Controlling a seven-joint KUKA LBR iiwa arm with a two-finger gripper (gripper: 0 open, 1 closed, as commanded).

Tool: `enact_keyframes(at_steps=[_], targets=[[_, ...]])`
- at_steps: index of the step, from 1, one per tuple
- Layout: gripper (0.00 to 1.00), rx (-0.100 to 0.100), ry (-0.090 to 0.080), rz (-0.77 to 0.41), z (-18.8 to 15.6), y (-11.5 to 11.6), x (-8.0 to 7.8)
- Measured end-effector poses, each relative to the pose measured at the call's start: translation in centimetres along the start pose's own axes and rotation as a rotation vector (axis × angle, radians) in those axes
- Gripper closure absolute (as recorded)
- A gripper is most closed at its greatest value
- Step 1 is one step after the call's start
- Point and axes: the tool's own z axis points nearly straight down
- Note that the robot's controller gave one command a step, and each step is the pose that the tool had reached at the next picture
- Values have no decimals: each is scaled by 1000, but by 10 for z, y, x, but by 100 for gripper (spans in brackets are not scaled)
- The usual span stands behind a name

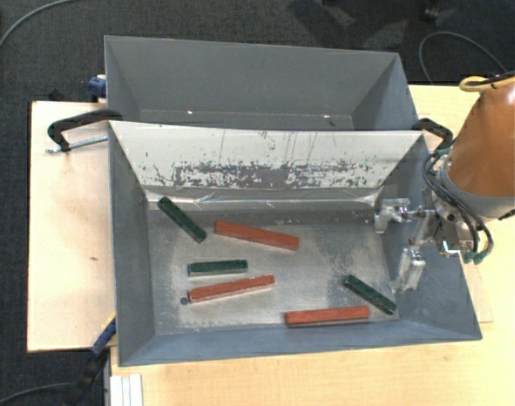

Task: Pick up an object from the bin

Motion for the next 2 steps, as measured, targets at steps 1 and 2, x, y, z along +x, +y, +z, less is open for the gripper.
enact_keyframes(at_steps=[1,2], targets=[[0,-1,-1,306,140,-13,-9],[0,0,-11,367,106,-9,0]])
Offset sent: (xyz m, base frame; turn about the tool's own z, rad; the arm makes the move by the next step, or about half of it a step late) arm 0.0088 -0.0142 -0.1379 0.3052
